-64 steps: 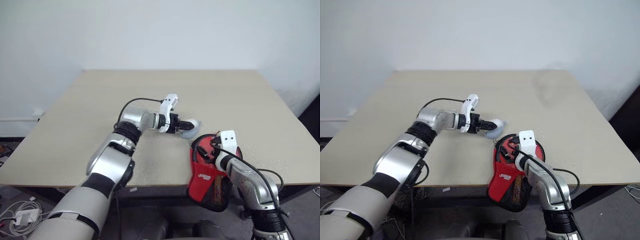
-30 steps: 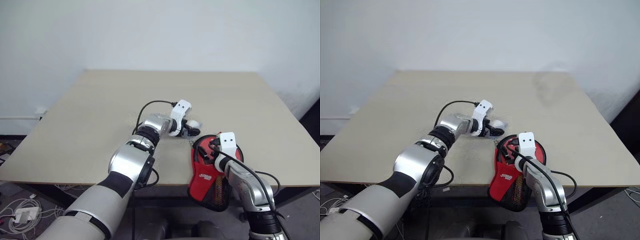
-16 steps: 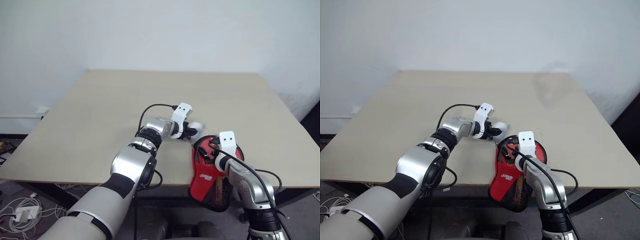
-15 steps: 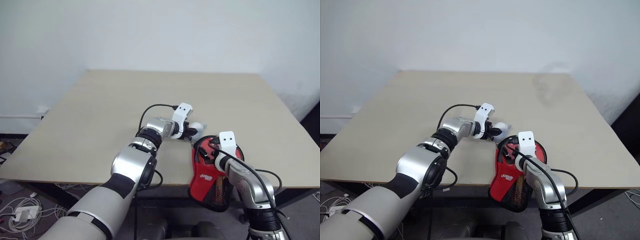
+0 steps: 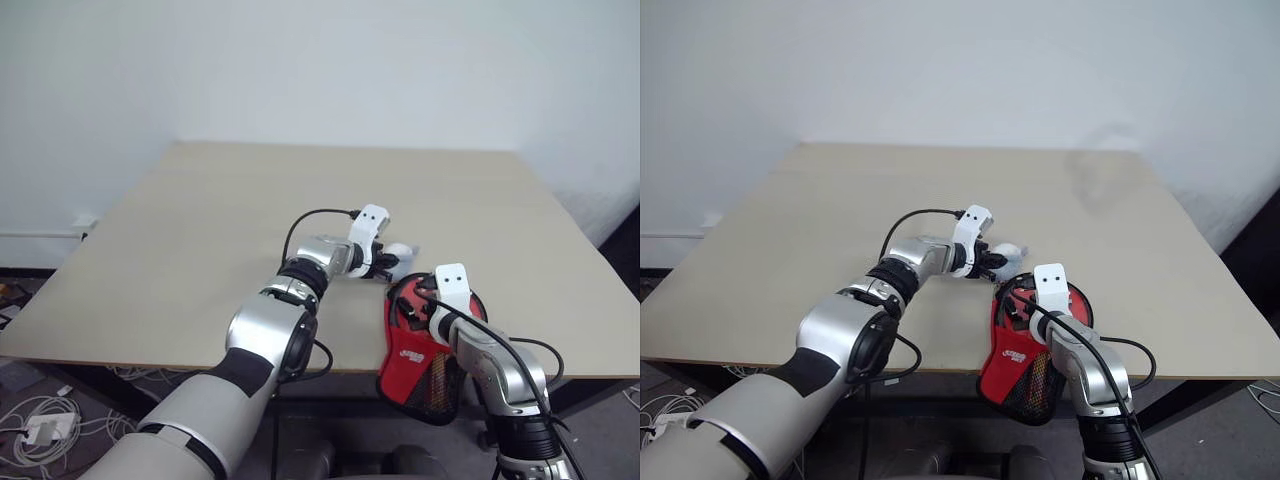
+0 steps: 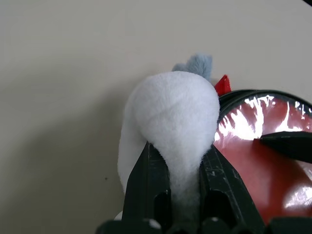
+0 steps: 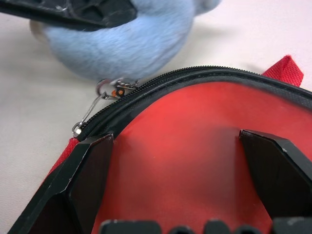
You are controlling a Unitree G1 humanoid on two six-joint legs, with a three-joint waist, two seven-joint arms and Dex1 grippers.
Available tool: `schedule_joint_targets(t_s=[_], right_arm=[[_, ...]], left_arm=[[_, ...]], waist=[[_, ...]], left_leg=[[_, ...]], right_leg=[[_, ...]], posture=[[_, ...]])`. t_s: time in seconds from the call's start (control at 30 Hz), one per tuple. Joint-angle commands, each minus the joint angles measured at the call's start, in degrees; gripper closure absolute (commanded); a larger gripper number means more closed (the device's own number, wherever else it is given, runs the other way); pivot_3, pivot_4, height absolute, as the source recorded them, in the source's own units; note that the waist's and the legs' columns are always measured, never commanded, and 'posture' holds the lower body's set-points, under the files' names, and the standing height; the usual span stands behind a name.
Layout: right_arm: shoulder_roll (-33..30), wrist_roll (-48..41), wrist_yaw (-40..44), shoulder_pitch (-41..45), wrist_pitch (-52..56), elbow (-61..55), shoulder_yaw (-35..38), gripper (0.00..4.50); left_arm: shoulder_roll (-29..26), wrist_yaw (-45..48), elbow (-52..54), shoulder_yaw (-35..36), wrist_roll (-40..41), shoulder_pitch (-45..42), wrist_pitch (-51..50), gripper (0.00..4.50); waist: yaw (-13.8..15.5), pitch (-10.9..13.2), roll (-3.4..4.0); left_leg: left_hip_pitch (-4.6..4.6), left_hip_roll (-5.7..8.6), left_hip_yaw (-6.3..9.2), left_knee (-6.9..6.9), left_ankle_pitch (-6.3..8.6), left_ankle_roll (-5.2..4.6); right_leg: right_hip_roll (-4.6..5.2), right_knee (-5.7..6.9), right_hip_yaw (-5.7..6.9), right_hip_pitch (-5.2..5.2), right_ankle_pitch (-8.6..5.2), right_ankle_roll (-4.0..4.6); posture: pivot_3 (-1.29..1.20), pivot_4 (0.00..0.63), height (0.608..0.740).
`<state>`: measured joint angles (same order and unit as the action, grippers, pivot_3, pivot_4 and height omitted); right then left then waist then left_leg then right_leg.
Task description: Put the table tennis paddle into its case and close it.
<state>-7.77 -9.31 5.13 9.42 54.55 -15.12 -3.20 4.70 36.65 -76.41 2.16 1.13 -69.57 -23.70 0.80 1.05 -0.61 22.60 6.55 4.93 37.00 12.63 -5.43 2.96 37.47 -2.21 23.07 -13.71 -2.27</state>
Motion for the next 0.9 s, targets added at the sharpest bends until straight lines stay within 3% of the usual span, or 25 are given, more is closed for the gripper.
schedule_joint_targets(t_s=[0.03, 0.4, 0.67, 0.9], right_arm=[[0.23, 0.11, -0.38, -3.83, 5.52, 4.79, 0.12, 0.00], [2.44, 0.50, -1.93, -5.77, 6.19, 2.00, 0.35, 0.00], [2.89, 0.68, -2.57, -7.61, 6.36, -0.47, 0.26, 0.00], [3.09, 0.76, -2.90, -8.00, 5.68, -1.04, 0.63, 0.00]], left_arm=[[1.98, -1.75, 0.41, 2.35, 1.35, -4.06, 2.42, 4.36], [8.88, -13.09, -1.24, 7.90, 1.71, -9.10, 7.89, 4.38], [13.14, -17.72, -1.55, 8.17, 0.11, -9.63, 13.25, 4.38], [16.86, -9.66, -1.49, 3.98, -2.62, -7.96, 16.73, 4.38]], waist=[[0.00, 0.00, 0.00], [0.06, -0.02, 0.00], [0.03, -0.02, 0.00], [0.02, -0.02, 0.00]], left_leg=[[0.00, 0.00, 0.01, 0.00, 0.00, 0.00], [-0.01, 0.02, 0.04, 0.01, 0.00, 0.00], [-0.02, 0.03, 0.04, 0.00, 0.00, 0.00], [-0.01, 0.03, 0.03, 0.00, 0.00, 0.00]], right_leg=[[0.00, -0.01, 0.00, -0.01, 0.00, 0.00], [0.02, -0.01, 0.04, -0.04, -0.01, -0.02], [0.01, -0.01, 0.04, -0.04, -0.01, -0.02], [0.01, -0.01, 0.06, -0.04, -0.01, -0.02]], posture=[[0.00, 0.000, 0.740], [0.00, 0.000, 0.740], [0.00, 0.000, 0.740], [0.00, 0.000, 0.740]])
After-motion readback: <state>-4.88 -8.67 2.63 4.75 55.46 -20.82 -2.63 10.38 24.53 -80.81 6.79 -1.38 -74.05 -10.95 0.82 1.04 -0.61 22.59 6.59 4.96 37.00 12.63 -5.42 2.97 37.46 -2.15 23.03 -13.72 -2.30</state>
